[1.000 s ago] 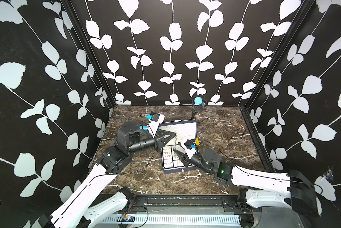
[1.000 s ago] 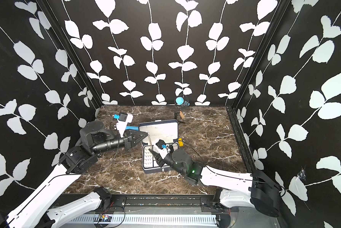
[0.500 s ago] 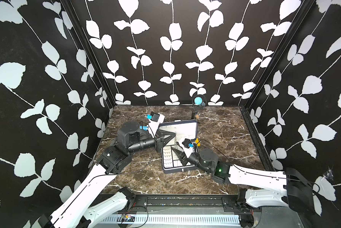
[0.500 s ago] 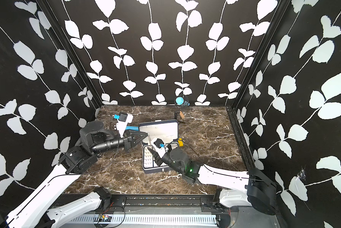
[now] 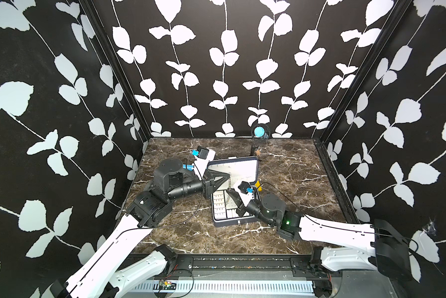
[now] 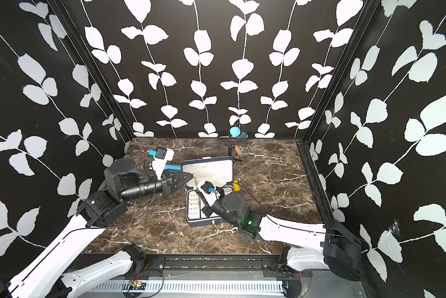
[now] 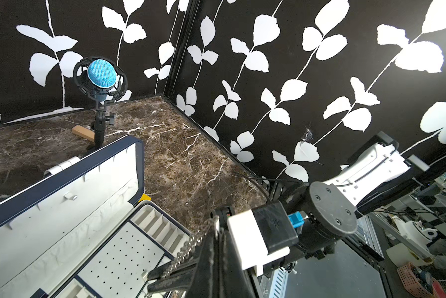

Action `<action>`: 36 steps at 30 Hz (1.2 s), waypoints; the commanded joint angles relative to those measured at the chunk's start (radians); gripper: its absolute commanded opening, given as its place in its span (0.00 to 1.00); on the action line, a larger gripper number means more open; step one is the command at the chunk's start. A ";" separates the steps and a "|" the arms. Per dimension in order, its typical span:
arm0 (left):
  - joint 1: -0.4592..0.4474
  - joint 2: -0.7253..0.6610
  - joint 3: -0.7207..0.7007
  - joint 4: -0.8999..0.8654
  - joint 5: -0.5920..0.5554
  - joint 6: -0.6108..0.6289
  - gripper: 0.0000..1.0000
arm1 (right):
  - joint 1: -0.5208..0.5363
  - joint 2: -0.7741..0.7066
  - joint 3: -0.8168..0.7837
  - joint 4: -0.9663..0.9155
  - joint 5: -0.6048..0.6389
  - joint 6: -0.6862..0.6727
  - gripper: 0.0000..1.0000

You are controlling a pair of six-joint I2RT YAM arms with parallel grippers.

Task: Put jewelry chain into jewelry box
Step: Adjust the necklace, then hang the necklace on the jewelry box clasp.

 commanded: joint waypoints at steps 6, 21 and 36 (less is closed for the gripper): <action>0.005 -0.018 0.014 0.009 -0.049 0.018 0.00 | -0.004 -0.029 0.004 0.029 0.010 -0.002 0.00; 0.005 0.076 -0.308 0.535 -0.605 -0.246 0.00 | -0.247 0.084 0.187 -0.154 -0.025 0.174 0.00; 0.005 0.261 -0.322 0.644 -0.638 -0.192 0.00 | -0.345 0.329 0.298 -0.037 -0.103 0.249 0.00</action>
